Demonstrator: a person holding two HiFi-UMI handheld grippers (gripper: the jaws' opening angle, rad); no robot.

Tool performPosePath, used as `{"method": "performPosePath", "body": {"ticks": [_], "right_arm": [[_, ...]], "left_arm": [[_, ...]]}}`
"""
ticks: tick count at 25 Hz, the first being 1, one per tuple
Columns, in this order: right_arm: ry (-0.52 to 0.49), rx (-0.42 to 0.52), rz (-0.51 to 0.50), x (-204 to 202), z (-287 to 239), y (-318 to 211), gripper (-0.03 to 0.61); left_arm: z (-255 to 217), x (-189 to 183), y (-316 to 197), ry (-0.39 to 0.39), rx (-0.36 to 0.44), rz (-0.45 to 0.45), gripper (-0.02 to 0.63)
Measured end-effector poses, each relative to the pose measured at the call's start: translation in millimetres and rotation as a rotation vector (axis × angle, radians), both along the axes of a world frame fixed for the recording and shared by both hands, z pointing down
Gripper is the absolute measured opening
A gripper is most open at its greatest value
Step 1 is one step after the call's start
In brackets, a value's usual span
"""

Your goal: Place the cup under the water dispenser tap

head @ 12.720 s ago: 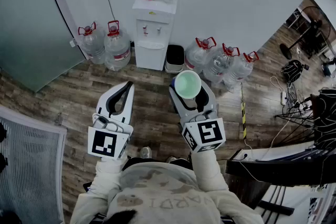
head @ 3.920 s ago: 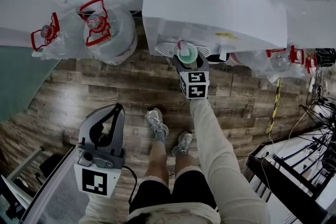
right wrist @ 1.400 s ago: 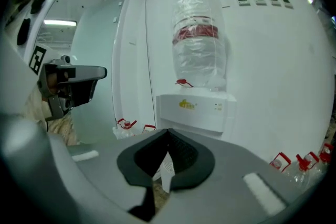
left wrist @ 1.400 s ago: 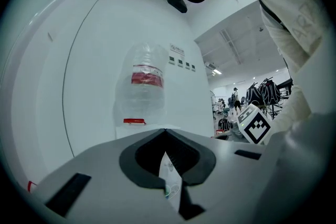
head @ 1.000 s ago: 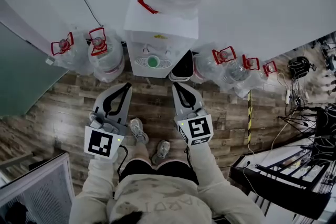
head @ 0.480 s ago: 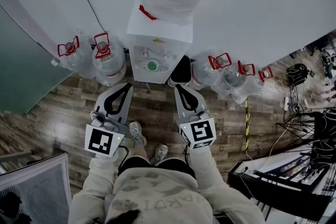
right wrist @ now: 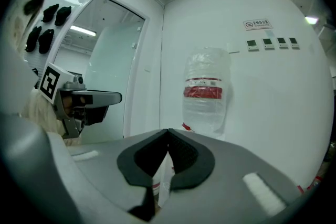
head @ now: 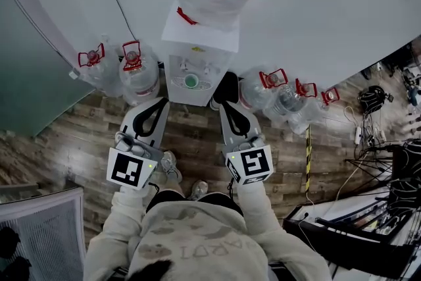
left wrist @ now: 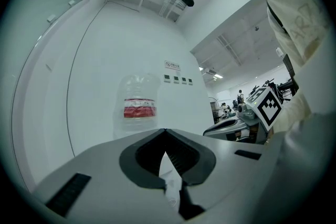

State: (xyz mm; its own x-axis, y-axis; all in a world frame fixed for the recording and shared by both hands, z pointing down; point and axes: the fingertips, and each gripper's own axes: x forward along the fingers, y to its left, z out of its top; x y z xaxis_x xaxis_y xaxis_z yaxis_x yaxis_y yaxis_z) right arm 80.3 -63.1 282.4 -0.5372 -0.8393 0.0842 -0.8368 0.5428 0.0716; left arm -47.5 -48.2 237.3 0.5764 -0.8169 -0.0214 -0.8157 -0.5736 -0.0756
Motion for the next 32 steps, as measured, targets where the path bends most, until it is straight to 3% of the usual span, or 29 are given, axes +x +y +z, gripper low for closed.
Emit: {"method": "performPosePath", "body": {"ticks": [15, 23, 32], "right_arm": [[-0.024, 0.072, -0.022, 14.9, -35.1, 32.4, 0.009], [-0.016, 0.09, -0.036, 22.3, -43.5, 42.0, 0.009], [-0.028, 0.101, -0.043, 30.8, -46.7, 47.0, 0.009]], "left_arm": [[-29.2, 18.5, 30.4, -0.015, 0.083, -0.007, 0.005], [-34.7, 32.7, 40.1, 0.032, 0.062, -0.013, 0.005], [-36.3, 43.4, 45.7, -0.01, 0.096, -0.005, 0.005]]}}
